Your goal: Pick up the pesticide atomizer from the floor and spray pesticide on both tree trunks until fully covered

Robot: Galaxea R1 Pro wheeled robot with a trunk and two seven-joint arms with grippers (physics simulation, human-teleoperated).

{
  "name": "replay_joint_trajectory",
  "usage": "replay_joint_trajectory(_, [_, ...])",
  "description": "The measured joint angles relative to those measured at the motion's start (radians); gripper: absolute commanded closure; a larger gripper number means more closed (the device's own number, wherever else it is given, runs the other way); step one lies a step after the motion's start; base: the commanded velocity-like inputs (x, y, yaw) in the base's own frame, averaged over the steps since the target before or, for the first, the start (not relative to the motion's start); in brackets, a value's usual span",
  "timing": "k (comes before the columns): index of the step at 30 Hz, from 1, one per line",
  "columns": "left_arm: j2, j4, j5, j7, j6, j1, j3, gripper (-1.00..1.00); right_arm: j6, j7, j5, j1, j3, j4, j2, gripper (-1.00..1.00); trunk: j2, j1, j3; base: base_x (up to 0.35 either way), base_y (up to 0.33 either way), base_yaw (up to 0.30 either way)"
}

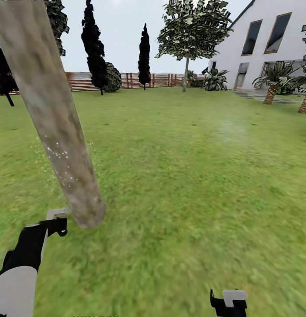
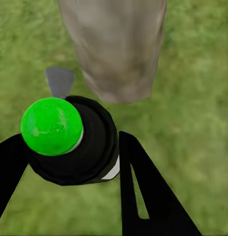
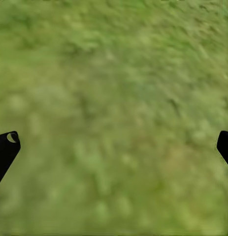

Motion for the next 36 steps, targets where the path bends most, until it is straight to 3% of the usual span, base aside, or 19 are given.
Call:
replay_joint_trajectory(2, [0.002,0.036,0.0,0.046,-0.054,0.014,0.003,1.0,0.0,0.0,0.0,0.0,0.0,0.0,0.001,-1.0,0.0,0.0,0.0,0.054,-0.267,0.262])
replay_joint_trajectory(4, [0.001,0.109,0.005,0.176,-0.147,0.02,0.003,1.0,0.0,0.0,0.0,0.0,0.0,0.0,0.001,-1.0,0.0,0.0,0.0,0.167,-0.234,0.2])
replay_joint_trajectory(6, [0.001,0.135,0.007,0.22,-0.176,0.02,0.004,1.0,0.0,0.0,-0.001,0.0,-0.001,0.0,0.001,-1.0,0.0,0.0,0.0,0.253,-0.174,0.041])
replay_joint_trajectory(10, [-0.001,0.185,0.008,0.23,-0.184,0.021,0.003,1.0,0.0,-0.001,-0.001,0.0,-0.002,0.0,-0.001,-1.0,0.0,0.0,0.0,0.28,-0.143,0.005])
replay_joint_trajectory(19, [-0.001,0.193,0.007,0.23,-0.185,0.02,0.004,1.0,0.0,-0.002,-0.002,0.0,-0.002,0.0,0.0,-1.0,0.0,0.0,0.0,0.153,-0.233,0.004])
replay_joint_trajectory(36, [-0.001,0.193,0.008,0.264,-0.183,0.02,0.004,1.0,0.0,-0.002,-0.002,0.0,-0.002,0.0,0.0,-1.0,0.0,0.0,0.0,0.169,-0.209,0.208])
